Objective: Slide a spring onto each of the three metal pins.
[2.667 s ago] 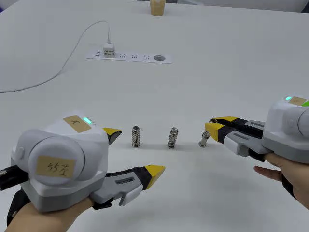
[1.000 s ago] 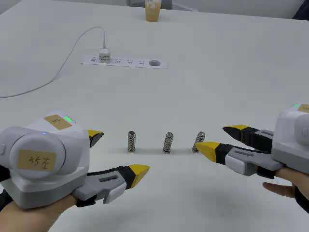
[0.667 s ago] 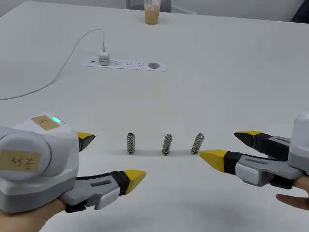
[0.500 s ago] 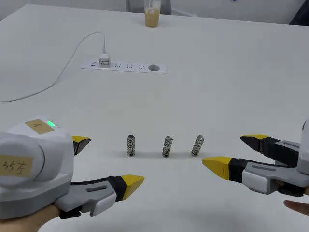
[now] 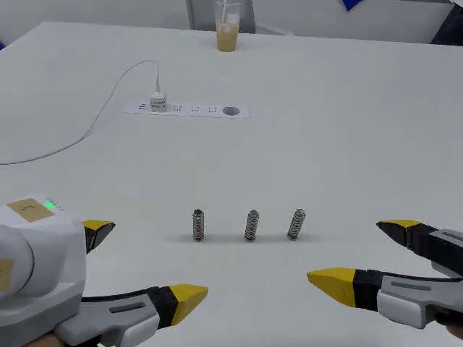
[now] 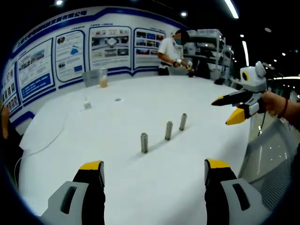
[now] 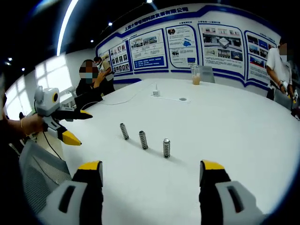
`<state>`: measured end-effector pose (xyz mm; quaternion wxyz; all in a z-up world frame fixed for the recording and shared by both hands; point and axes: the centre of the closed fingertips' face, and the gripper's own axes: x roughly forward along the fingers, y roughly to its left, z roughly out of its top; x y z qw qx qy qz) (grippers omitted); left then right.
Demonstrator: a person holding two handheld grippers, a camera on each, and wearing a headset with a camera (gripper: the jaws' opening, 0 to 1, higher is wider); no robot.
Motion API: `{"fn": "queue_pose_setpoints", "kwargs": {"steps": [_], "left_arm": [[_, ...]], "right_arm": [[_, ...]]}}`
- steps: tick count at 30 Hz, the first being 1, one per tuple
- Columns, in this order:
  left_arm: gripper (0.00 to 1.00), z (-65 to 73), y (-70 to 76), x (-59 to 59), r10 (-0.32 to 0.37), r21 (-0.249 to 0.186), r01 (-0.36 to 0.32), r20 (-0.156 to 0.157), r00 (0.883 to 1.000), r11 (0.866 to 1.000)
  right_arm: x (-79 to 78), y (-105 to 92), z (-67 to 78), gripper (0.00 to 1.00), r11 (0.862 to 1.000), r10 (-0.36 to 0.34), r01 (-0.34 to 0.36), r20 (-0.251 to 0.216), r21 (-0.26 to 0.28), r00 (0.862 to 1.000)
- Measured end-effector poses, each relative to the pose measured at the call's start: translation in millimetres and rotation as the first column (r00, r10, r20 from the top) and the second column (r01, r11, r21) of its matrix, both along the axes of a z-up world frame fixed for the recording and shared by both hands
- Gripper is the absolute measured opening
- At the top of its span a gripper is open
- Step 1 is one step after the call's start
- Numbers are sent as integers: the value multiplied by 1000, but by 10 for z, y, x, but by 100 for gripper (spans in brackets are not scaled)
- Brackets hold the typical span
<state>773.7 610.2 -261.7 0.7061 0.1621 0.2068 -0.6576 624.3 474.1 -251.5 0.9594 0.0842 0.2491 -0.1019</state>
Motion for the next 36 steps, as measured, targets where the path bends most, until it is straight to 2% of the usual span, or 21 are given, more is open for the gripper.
{"fn": "queue_pose_setpoints", "kwargs": {"steps": [6,10,13,16,19,36], "left_arm": [[94,-16,47,2,18,-3,-18,-13,1000,1000],[97,-35,74,-6,21,3,-21,-4,1000,1000],[100,-38,78,-22,18,2,-18,-9,1000,1000],[100,-42,82,-30,16,6,-16,-9,1000,1000],[100,-42,81,-29,24,4,-24,-22,999,1000],[100,-49,87,4,32,11,-32,-9,999,999]], "right_arm": [[-29,46,-11,91,1000,0,0,-4,-5,1000],[-46,37,-29,91,1000,-9,9,-9,-14,1000],[-47,35,-19,93,1000,-13,13,-2,-14,1000],[-44,43,-21,94,1000,-9,9,-2,-16,1000],[-38,54,-28,94,1000,-3,3,-2,-15,1000],[-50,15,-63,95,1000,-16,16,-2,-13,1000]]}}
